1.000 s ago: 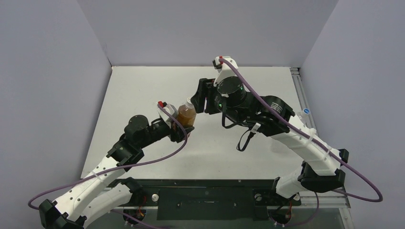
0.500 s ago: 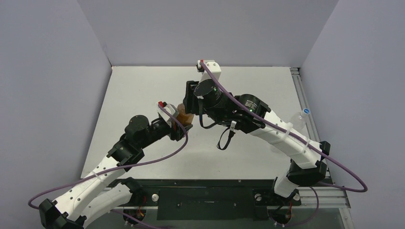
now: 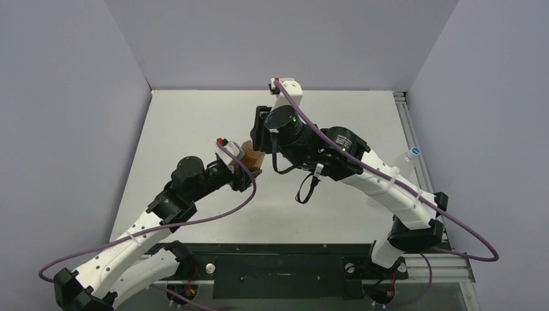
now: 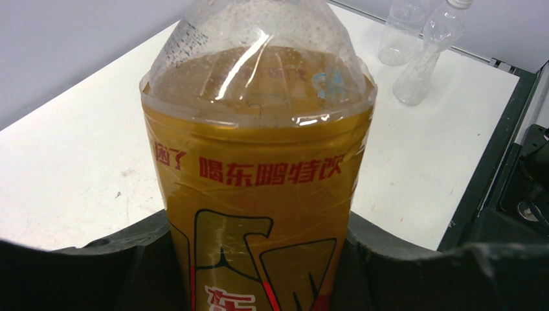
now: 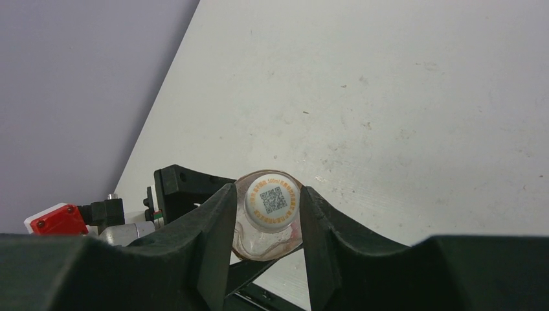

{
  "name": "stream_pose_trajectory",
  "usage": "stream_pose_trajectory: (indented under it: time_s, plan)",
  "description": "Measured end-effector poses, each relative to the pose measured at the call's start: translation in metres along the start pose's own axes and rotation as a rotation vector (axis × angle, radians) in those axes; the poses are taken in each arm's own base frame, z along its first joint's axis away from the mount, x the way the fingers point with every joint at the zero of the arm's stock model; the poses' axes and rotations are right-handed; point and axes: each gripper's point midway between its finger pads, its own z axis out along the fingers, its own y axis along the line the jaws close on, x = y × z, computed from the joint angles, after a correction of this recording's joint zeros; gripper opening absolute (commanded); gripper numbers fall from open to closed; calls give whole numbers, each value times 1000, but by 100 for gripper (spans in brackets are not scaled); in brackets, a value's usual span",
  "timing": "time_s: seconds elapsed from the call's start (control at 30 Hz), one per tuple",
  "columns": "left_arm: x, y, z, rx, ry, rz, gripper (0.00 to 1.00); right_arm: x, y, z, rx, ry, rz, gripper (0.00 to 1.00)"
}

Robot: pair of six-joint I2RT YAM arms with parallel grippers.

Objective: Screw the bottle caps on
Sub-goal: Screw the bottle cap onto the plastic bottle.

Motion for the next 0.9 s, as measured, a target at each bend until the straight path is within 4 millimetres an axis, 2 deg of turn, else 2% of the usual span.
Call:
stream_pose_trajectory:
  time_s: [0.4,0.73,0.8,0.9]
  plan:
    - [2,-1,1,1,5,-1,0,5,-3,1,11,14,-8,39]
    - [3,-1,1,0,8,-1,0,9,-3,5,18,24,-14,36]
    - [3,-1,1,-1,9,-1,0,10,-3,5,20,26,-15,34]
    - [3,-1,1,-1,9,-2,0,11,-4,5,23,27,-17,22]
